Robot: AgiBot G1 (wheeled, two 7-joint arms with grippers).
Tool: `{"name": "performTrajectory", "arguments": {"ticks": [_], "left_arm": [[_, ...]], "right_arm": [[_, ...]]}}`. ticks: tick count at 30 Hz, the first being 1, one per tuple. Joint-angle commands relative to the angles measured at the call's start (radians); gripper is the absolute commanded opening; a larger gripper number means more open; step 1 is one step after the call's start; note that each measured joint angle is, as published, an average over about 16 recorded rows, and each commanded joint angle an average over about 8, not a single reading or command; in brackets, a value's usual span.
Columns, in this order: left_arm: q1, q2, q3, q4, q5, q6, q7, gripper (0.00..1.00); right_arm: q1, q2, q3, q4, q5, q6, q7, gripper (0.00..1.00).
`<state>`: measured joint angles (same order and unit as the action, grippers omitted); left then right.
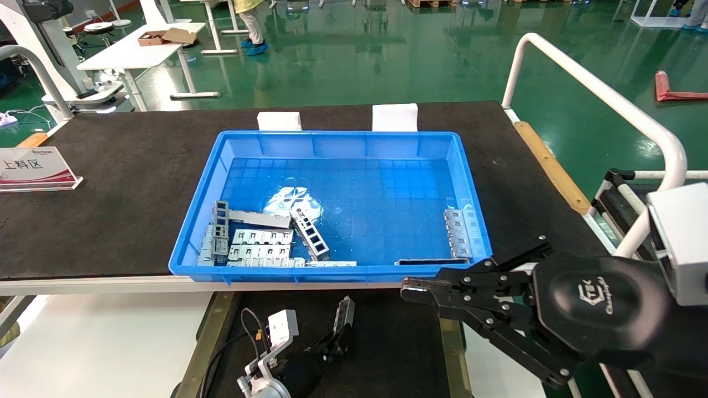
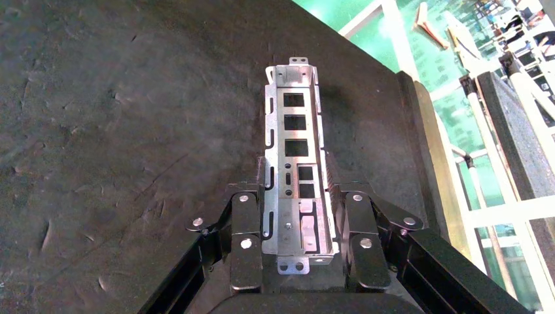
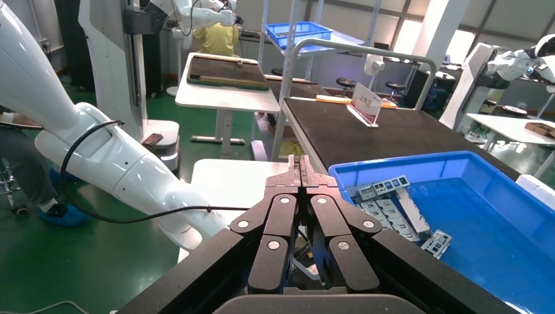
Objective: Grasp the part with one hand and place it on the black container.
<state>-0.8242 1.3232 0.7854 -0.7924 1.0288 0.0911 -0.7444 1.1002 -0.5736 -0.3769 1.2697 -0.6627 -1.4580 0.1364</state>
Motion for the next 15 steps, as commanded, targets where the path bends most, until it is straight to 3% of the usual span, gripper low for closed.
{"name": "performTrajectory", "arguments": {"ticks": [1, 15], "left_arm": [[0.000, -0.001, 0.009, -0.001, -0.002, -0.005, -0.007, 1.00], [-0.002, -0.059, 0.070, -0.078, -0.006, -0.024, -0.040, 1.00]], "right_arm": [[0.000, 0.000, 0.000, 0.000, 0.000, 0.000, 0.000, 1.00], [0.000, 0.000, 0.000, 0.000, 0.000, 0.000, 0.000, 1.00]]}}
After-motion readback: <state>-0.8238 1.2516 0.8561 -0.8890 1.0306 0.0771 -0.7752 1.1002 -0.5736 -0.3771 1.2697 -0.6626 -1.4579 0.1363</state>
